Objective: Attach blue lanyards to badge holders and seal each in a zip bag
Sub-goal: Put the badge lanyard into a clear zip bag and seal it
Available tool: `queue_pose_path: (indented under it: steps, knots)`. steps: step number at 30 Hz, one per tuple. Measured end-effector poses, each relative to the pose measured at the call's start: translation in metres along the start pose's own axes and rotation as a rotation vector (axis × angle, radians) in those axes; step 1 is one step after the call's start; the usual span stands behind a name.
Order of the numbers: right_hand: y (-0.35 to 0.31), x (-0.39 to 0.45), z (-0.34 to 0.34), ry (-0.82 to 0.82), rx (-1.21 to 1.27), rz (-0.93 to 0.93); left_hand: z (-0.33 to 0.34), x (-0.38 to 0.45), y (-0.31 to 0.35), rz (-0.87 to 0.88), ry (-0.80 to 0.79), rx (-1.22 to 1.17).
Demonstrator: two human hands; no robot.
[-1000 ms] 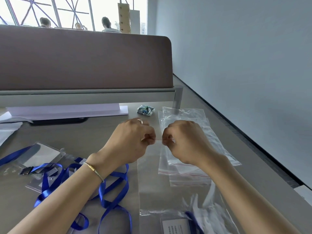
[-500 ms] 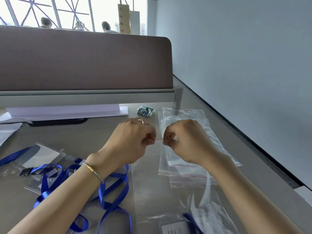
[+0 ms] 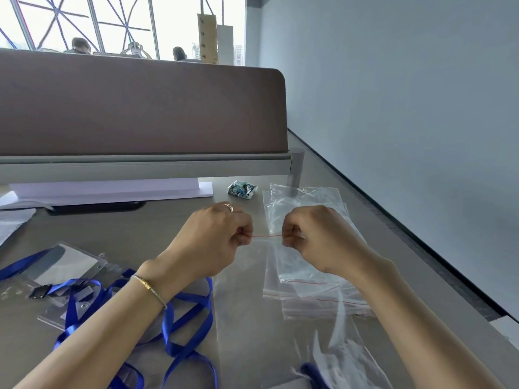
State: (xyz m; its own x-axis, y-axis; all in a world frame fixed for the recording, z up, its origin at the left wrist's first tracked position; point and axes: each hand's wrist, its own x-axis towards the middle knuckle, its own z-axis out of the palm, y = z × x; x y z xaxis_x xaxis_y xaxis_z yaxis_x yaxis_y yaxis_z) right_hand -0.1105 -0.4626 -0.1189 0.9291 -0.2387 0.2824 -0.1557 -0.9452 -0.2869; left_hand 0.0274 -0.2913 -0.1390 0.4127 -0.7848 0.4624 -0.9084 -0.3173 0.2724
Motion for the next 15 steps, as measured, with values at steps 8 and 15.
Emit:
queue_pose_path:
  steps: [8, 15]
  knots:
    - [0.016, 0.004, 0.000, 0.026, 0.036, 0.025, -0.002, 0.001, -0.006, -0.048, -0.016, -0.038]
    - [0.031, 0.007, 0.002, 0.073, 0.033, 0.038, -0.002, 0.002, -0.011, -0.073, 0.009, -0.084]
